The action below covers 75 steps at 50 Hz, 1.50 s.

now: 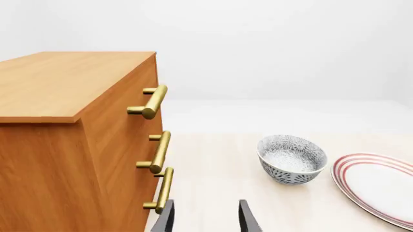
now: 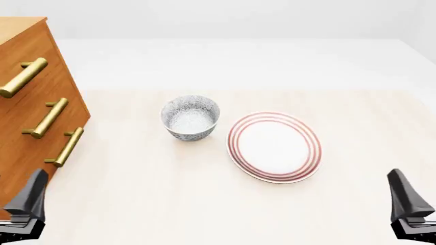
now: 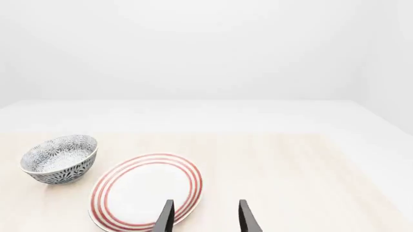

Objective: Open the top drawer of the cabinet.

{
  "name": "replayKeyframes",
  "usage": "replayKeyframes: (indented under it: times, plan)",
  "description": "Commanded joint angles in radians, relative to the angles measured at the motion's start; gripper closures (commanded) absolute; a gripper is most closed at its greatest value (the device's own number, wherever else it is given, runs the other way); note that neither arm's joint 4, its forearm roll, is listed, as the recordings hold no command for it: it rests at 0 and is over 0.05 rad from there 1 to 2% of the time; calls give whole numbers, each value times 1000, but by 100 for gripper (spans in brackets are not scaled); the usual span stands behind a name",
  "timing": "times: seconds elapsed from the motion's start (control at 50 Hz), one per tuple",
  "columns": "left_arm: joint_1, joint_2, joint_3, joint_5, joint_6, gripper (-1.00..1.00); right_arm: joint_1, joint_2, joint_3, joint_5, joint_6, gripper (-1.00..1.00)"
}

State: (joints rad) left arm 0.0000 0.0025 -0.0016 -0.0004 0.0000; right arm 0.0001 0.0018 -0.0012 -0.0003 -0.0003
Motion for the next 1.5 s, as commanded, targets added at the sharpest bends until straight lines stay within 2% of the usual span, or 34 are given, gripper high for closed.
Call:
replayKeyframes:
  times: [0.02, 0.28, 0.32, 0.44, 0.56, 0.62, 0.78, 0.9, 0.98, 1.06, 1.16, 1.2, 1.4, 1.5]
  plan:
    - [0, 3, -2, 0, 0, -100, 0, 3, -2, 0, -1, -100]
    - [-18, -2, -4, -10, -3, -100, 1, 2, -3, 2, -1, -100]
    - [0, 2, -2, 1, -1, -100, 0, 2, -3, 2, -1, -100]
    - [-25, 7, -12, 2, 48, -100, 0, 2, -3, 2, -1, -100]
    - [-39, 69, -27, -34, 79, -100, 0, 2, -3, 2, -1, -100]
    - [-39, 154, -32, -110, 91, -100, 0, 2, -3, 2, -1, -100]
    - [-44, 224, -55, -142, 137, -100, 0, 2, -3, 2, -1, -100]
    - [-45, 262, -116, -106, 194, -100, 0, 2, -3, 2, -1, -100]
    - [-51, 278, -158, -76, 266, -100, 0, 2, -3, 2, -1, -100]
    - [-48, 278, -196, -41, 282, -100, 0, 2, -3, 2, -1, -100]
    - [-34, 304, -215, -31, 361, -100, 0, 2, -3, 2, -1, -100]
    - [-22, 327, -205, -47, 440, -100, 0, 2, -3, 2, -1, -100]
    - [-25, 333, -264, -2, 536, -100, 0, 2, -3, 2, 0, -100]
    - [-9, 363, -272, -8, 629, -100, 0, 2, -3, 2, -1, -100]
